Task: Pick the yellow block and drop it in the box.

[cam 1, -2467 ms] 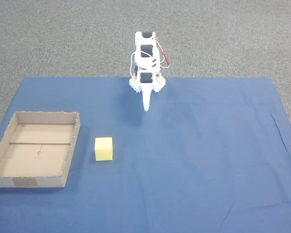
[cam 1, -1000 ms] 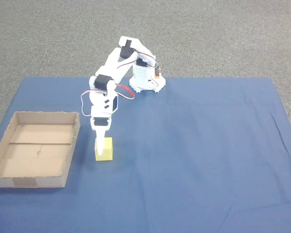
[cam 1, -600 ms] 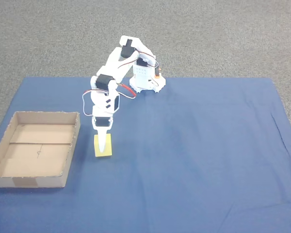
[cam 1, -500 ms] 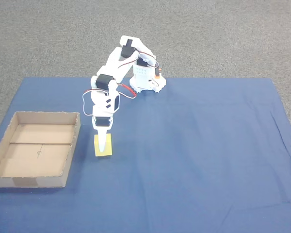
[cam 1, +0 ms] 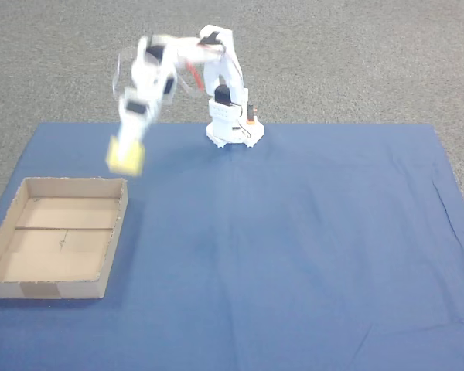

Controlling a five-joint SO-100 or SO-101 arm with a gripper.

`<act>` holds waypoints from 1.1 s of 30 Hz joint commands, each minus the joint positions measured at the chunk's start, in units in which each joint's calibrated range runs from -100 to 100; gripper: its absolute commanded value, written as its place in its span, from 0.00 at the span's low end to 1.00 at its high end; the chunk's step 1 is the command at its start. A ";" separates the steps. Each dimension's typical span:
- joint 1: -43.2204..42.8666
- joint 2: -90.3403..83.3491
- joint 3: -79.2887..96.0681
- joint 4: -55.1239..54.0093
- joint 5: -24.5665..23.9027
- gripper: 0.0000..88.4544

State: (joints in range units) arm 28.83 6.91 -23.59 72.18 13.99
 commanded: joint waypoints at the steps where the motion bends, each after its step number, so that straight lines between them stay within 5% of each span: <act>1: 7.23 -5.26 -3.11 1.86 1.61 0.20; 6: 15.09 8.59 -10.17 -5.00 3.37 0.20; 17: 10.76 37.54 -21.84 -13.19 3.86 0.24; 22: 11.16 34.67 -17.22 -13.19 4.15 0.51; 28: 9.27 9.77 6.67 -15.17 -0.39 0.49; 33: -6.38 -43.67 42.59 -16.49 -7.42 0.18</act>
State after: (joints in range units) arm 32.02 -1.11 0.22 56.11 11.40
